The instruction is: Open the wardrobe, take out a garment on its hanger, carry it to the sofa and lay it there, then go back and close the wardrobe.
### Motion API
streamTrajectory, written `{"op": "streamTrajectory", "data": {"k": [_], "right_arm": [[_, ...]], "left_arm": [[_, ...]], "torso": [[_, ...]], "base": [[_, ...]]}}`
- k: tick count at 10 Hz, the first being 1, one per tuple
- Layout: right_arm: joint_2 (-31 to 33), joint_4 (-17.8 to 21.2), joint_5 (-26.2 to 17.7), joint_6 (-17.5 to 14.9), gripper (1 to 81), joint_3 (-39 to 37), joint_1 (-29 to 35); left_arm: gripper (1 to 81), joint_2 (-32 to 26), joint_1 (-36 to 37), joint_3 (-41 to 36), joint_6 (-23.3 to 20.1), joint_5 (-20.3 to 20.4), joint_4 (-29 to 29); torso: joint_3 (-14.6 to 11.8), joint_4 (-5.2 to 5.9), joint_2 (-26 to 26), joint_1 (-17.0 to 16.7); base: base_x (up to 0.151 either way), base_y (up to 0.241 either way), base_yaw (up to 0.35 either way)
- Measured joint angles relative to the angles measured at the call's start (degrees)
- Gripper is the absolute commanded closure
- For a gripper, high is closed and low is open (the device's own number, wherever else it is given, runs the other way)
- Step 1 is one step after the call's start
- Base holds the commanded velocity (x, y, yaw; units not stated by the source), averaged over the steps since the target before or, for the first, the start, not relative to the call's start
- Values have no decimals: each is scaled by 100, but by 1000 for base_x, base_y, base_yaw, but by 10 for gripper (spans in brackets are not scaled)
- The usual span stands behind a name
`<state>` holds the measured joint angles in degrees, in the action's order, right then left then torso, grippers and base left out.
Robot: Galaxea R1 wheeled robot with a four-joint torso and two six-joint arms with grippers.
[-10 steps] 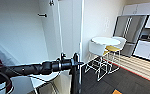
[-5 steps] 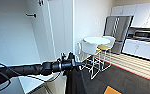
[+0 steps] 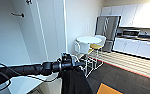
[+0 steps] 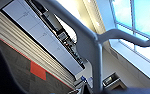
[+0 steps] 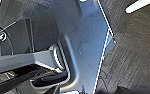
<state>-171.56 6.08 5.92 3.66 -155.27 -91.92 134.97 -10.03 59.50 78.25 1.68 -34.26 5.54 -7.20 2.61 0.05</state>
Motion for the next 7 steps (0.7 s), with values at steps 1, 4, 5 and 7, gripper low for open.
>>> {"op": "streamTrajectory", "data": {"k": [1,4,5,7], "right_arm": [[-22,0,0,0,10,-2,0],[-27,-13,-2,0,10,0,2],[-28,-13,-2,0,10,0,0],[-44,-13,2,0,10,0,2]], "left_arm": [[811,9,0,-61,-2,2,-28],[811,28,0,-135,-2,27,-50],[811,28,0,-146,-2,33,-55],[811,39,0,-156,-4,43,-69]], "torso": [[0,0,0,0],[0,0,0,0],[0,0,0,0],[0,0,0,0]], "base": [[0,0,-248],[0,0,-248],[0,0,-248],[0,0,-248]]}}
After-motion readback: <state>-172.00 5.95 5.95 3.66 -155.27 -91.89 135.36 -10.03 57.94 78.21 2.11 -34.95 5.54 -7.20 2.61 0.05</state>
